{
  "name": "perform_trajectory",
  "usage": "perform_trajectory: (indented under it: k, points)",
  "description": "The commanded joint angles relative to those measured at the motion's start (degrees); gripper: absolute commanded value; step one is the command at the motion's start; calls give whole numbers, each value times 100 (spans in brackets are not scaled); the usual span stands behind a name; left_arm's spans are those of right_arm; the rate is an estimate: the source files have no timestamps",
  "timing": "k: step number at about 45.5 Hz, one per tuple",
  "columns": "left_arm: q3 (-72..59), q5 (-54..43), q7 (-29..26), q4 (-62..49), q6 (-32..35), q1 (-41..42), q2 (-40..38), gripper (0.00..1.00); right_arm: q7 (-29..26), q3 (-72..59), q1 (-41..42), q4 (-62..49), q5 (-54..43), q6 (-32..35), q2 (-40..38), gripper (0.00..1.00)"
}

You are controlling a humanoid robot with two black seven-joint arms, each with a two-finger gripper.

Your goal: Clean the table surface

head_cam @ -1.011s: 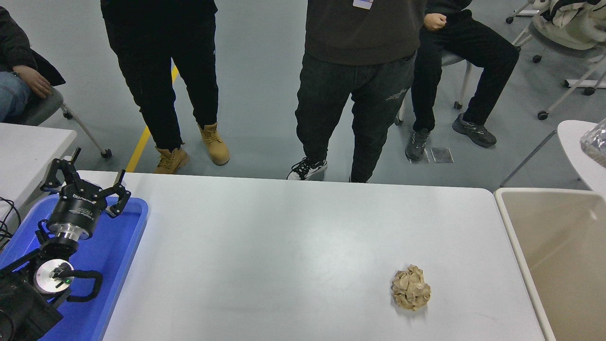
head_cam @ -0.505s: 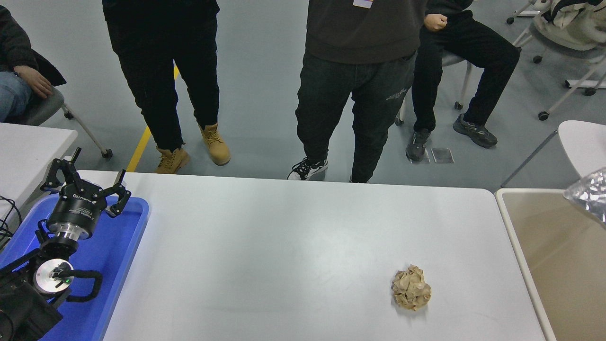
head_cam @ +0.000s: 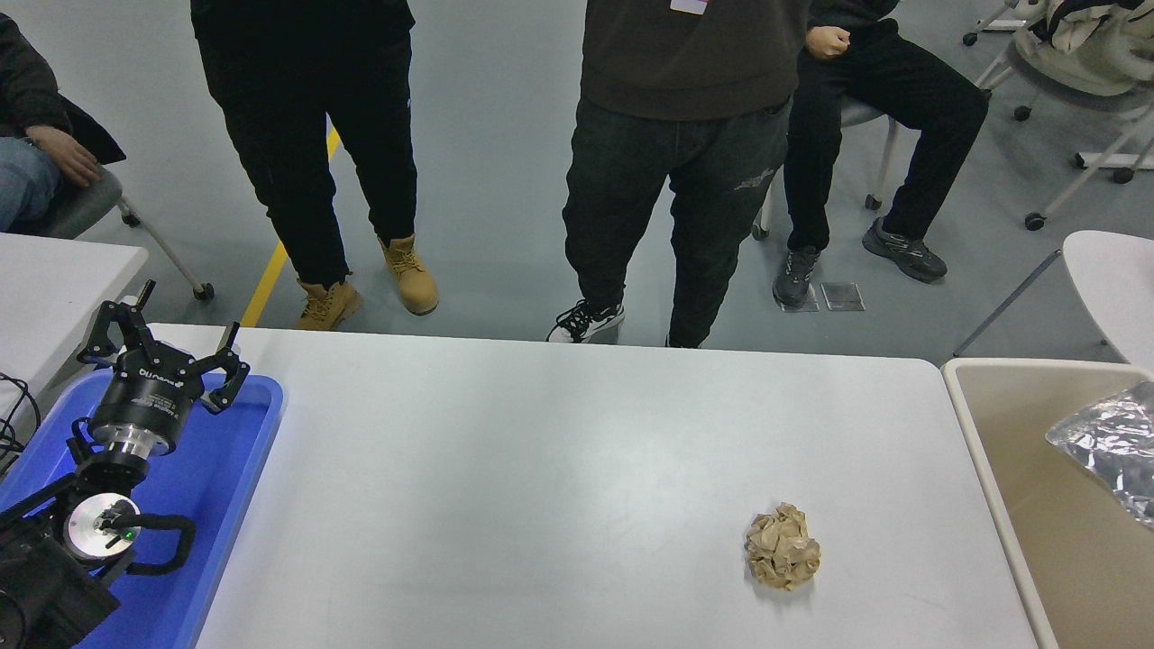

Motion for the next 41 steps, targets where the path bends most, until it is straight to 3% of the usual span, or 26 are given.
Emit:
perform_trajectory:
  k: [1,41]
  points:
    - [-3,0,0,0,0,0,1,100,-32,163,-237,4,2,-191,216,0]
    - [-3,0,0,0,0,0,1,100,-147,269,-395,13,10,-463,357,0]
